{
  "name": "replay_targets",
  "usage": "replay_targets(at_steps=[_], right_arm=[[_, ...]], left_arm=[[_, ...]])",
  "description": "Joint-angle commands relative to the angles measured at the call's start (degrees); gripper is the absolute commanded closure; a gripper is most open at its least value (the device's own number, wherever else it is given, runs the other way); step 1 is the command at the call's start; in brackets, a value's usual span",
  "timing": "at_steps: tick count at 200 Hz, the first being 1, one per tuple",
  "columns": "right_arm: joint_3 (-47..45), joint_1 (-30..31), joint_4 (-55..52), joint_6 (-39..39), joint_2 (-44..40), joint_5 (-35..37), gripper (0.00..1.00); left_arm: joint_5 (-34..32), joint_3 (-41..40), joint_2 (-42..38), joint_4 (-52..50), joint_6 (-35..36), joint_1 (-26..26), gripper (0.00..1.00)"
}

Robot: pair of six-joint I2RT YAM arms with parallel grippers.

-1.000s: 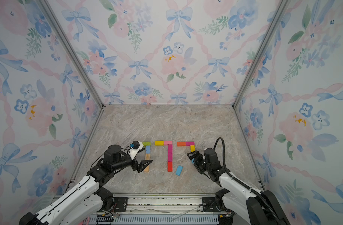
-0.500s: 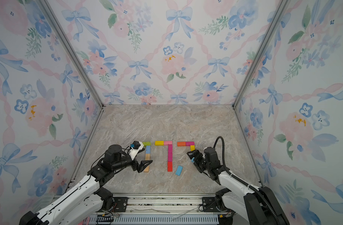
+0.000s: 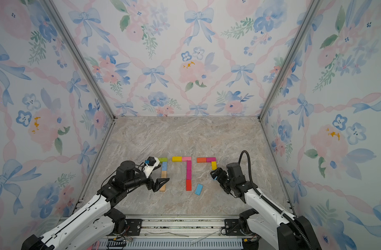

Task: Assemble the number 7 with building blocks
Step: Assemble the building block at the center of the board.

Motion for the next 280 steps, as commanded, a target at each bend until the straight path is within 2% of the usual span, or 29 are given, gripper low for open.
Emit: replay_targets(at_steps=[1, 47, 82, 128, 217, 280], right_arm=[[6.4, 0.9, -14.8, -9.7, 3.6, 2.9, 0.07], [22.3, 7.6, -28.0, -23.0, 17.2, 11.8, 0.09], [25.4, 7.1, -27.2, -30.0, 25.1, 14.0, 0.13], [26.8, 4.4, -23.8, -35.7, 31.2, 12.5, 0.23], [28.1, 2.2, -22.0, -39.0, 35.3, 10.2, 0.34], [28.9, 1.7, -21.7, -39.6, 36.4, 9.4, 0.34]], left_arm=[[0.7, 0.4, -0.3, -0.1, 0.7, 0.0, 0.02], [0.5, 0.3, -1.5, -0.1, 0.6, -0.2, 0.02], [0.7, 0.2, -1.7, -0.1, 0.7, -0.3, 0.02], [0.4, 0.1, -1.8, -0.1, 0.7, -0.3, 0.02], [0.0, 0.1, -1.3, -0.2, 0.8, -0.3, 0.02], [-0.1, 0.2, -1.2, -0.3, 0.8, -0.3, 0.02]])
